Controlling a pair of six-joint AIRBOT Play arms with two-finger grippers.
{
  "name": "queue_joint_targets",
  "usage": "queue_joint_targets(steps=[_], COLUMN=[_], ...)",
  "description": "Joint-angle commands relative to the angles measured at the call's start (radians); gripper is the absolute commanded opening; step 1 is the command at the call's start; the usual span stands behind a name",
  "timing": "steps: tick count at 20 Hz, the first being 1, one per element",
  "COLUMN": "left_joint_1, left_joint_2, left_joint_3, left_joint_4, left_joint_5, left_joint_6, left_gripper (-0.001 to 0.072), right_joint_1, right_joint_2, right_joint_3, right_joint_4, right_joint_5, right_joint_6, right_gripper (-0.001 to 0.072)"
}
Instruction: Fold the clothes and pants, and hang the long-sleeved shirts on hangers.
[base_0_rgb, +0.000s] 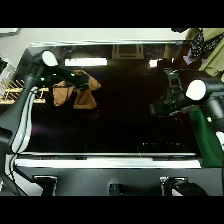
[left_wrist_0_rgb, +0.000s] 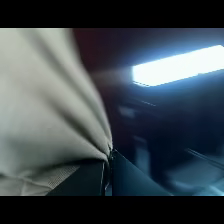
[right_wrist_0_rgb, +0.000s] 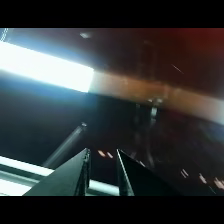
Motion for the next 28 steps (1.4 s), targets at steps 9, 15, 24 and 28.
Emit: queue_joint_targets(steps=[9, 15, 24, 28], left_joint_1=[-0.517, -0.438, 0.044, 0.21], left_joint_2=[-0.155, -0.137, 0.25, 0.403], left_joint_3=[0.0, 0.001, -0.064, -0.23], left_joint_4=[-0.263, -0.262, 0.199, 0.202], left_joint_5=[0.412, 0.344, -0.108, -0.111], left_joint_6=[-0.212, -0.155, -0.049, 0.005], left_gripper=[0.0012, 0.0434, 0.0434, 0.0433], right_joint_1=[0.001, 0.001, 0.0, -0.285], right_joint_2=[0.313, 0.328, 0.229, 0.102], right_joint_3=[0.001, 0.0, 0.031, 0.056], right_joint_4=[-0.316, -0.295, 0.042, 0.251], right_joint_5=[0.187, 0.183, -0.054, -0.053], right_joint_6=[0.024, 0.024, -0.025, -0.079], right_gripper=[0.0285, 0.0282, 0.0497, 0.0585])
